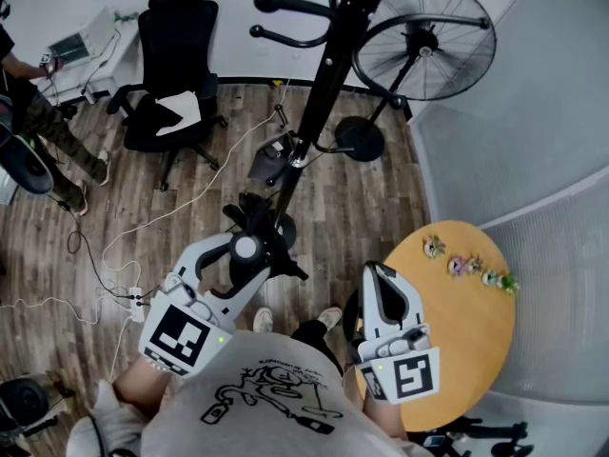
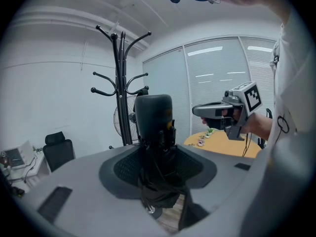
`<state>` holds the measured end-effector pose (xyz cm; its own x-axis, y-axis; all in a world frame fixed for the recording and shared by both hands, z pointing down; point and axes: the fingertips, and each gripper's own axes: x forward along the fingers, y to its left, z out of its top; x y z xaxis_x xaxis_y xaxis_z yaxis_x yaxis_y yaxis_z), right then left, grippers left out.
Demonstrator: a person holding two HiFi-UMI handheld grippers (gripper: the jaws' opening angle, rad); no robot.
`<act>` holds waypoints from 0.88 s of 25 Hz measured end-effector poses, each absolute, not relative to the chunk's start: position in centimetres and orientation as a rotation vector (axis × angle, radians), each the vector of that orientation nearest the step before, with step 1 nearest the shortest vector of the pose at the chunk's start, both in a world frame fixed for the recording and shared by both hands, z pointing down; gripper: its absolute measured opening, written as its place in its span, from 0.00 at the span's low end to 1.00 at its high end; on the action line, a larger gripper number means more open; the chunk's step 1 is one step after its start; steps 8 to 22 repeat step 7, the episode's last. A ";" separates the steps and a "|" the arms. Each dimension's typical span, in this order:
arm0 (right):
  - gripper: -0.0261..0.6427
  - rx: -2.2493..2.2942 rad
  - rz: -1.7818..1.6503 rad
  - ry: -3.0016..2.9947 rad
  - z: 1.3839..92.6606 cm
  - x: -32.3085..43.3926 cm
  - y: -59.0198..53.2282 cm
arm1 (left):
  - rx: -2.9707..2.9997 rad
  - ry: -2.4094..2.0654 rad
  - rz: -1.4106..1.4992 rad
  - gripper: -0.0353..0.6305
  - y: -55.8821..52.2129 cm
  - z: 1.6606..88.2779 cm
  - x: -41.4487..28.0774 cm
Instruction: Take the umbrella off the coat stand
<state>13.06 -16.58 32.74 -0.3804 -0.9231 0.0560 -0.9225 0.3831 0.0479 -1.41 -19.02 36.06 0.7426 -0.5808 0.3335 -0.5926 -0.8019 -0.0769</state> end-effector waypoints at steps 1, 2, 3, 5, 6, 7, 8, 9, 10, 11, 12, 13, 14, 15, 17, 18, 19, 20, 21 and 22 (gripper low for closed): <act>0.06 1.706 -0.014 -2.551 32.7 13.1 -16.6 | 2.900 -0.976 0.538 0.35 -19.0 36.1 -1.4; 0.06 1.706 -0.014 -2.551 32.7 13.1 -16.6 | 2.901 -0.975 0.538 0.35 -19.0 36.1 -1.4; 0.06 1.707 -0.015 -2.552 32.7 13.0 -16.6 | 2.901 -0.975 0.538 0.35 -19.0 36.1 -1.4; 0.06 1.707 -0.016 -2.553 32.7 13.0 -16.5 | 2.903 -0.975 0.536 0.35 -19.0 36.1 -1.4; 0.06 1.707 -0.016 -2.553 32.7 13.0 -16.5 | 2.904 -0.975 0.535 0.35 -18.9 36.1 -1.4; 0.06 1.707 -0.016 -2.553 32.7 12.9 -16.5 | 2.904 -0.975 0.534 0.35 -18.9 36.1 -1.4; 0.06 1.707 -0.016 -2.553 32.7 12.9 -16.5 | 2.904 -0.975 0.534 0.35 -18.9 36.1 -1.4; 0.06 1.707 -0.016 -2.553 32.7 12.9 -16.5 | 2.904 -0.975 0.534 0.35 -18.9 36.1 -1.4; 0.06 1.707 -0.016 -2.553 32.7 12.9 -16.5 | 2.904 -0.975 0.534 0.35 -18.9 36.1 -1.4; 0.06 1.707 -0.016 -2.553 32.7 12.9 -16.5 | 2.904 -0.975 0.534 0.35 -18.9 36.1 -1.4; 0.06 1.707 -0.016 -2.553 32.7 12.9 -16.5 | 2.904 -0.975 0.534 0.35 -18.9 36.1 -1.4; 0.06 1.707 -0.016 -2.553 32.7 12.9 -16.5 | 2.904 -0.975 0.534 0.35 -18.9 36.1 -1.4; 0.06 1.707 -0.016 -2.553 32.7 12.9 -16.5 | 2.904 -0.975 0.534 0.35 -18.9 36.1 -1.4; 0.06 1.707 -0.016 -2.553 32.7 12.9 -16.5 | 2.904 -0.975 0.534 0.35 -18.9 36.1 -1.4; 0.06 1.707 -0.016 -2.553 32.7 12.9 -16.5 | 2.904 -0.975 0.534 0.35 -18.9 36.1 -1.4; 0.06 1.707 -0.016 -2.553 32.7 12.9 -16.5 | 2.904 -0.975 0.534 0.35 -18.9 36.1 -1.4; 0.06 1.707 -0.016 -2.553 32.7 12.9 -16.5 | 2.904 -0.975 0.534 0.35 -18.9 36.1 -1.4; 0.06 1.707 -0.016 -2.553 32.7 12.9 -16.5 | 2.904 -0.975 0.534 0.35 -18.9 36.1 -1.4; 0.06 1.707 -0.016 -2.553 32.7 12.9 -16.5 | 2.904 -0.975 0.534 0.35 -18.9 36.1 -1.4; 0.06 1.707 -0.016 -2.553 32.7 12.9 -16.5 | 2.904 -0.975 0.534 0.35 -18.9 36.1 -1.4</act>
